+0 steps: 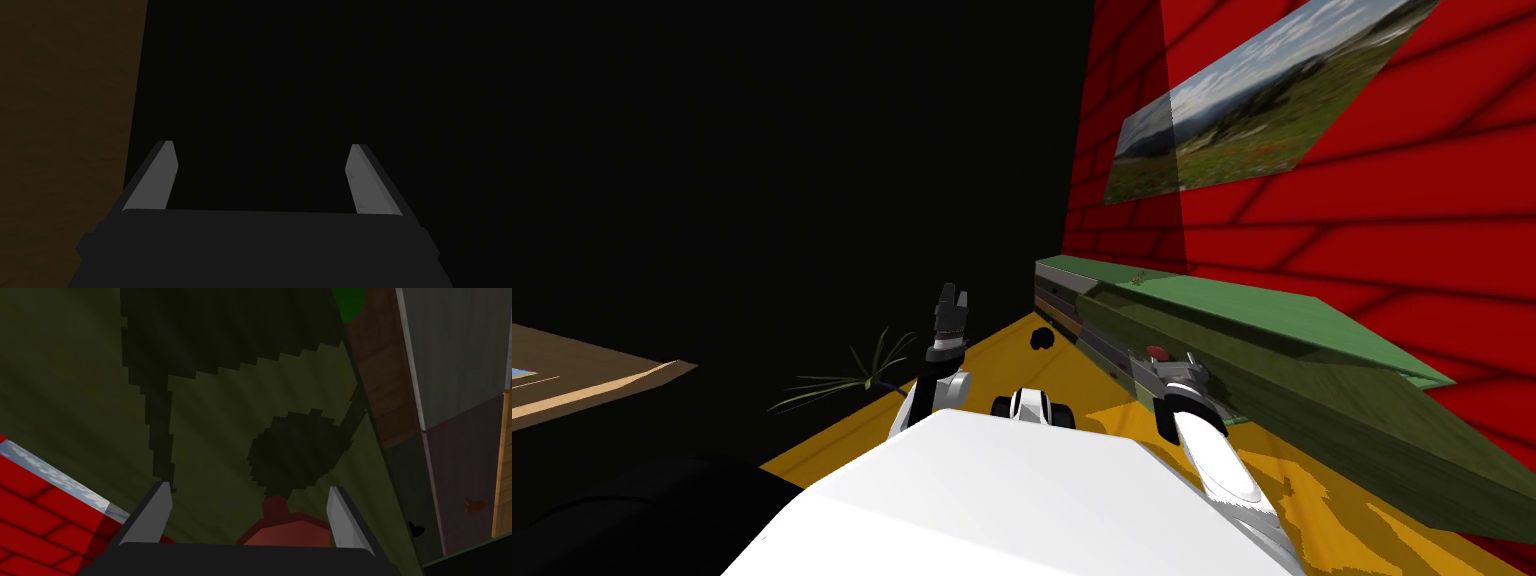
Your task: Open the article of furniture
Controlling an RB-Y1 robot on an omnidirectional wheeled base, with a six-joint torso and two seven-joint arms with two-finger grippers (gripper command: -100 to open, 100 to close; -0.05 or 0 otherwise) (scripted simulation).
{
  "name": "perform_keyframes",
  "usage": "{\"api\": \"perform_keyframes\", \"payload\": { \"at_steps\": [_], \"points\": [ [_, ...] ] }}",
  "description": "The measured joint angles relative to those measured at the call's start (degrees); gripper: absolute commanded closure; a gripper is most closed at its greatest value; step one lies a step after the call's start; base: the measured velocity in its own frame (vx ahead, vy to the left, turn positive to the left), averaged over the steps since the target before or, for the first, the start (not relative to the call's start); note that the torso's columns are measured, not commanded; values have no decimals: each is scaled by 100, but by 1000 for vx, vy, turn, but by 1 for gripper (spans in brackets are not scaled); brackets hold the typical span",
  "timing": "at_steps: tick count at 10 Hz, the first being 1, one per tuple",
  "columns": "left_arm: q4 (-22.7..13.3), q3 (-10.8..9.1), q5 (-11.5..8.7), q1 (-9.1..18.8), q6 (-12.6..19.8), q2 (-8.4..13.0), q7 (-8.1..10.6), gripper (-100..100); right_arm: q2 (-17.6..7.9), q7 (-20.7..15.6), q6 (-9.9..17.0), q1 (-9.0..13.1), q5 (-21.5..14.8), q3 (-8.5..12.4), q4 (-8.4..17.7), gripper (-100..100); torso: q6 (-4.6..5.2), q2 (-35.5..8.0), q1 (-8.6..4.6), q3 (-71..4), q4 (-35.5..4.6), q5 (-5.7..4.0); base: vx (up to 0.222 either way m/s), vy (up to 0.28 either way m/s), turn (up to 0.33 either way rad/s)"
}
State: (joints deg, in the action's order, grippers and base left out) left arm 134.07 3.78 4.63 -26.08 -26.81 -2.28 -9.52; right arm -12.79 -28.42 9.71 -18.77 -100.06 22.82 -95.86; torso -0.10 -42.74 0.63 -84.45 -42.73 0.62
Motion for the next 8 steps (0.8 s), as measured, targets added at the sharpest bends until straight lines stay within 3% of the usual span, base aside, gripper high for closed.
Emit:
{"api": "perform_keyframes", "payload": {
  "at_steps": [2,3,8],
  "points": [
    [0,0,0,0,0,0,0,0,-121,17,-189,-42,109,87,-43,-100,-6,-18,11,6,-13,16,27,33,-36],
    [0,0,0,1,0,0,0,0,-112,15,-199,-61,112,91,-20,0,-5,-16,-1,10,-3,1,7,2,-3],
    [0,0,0,1,0,0,0,0,-62,2,-207,-110,109,60,71,0,12,29,-44,-8,31,-40,0,0,0]
  ]
}}
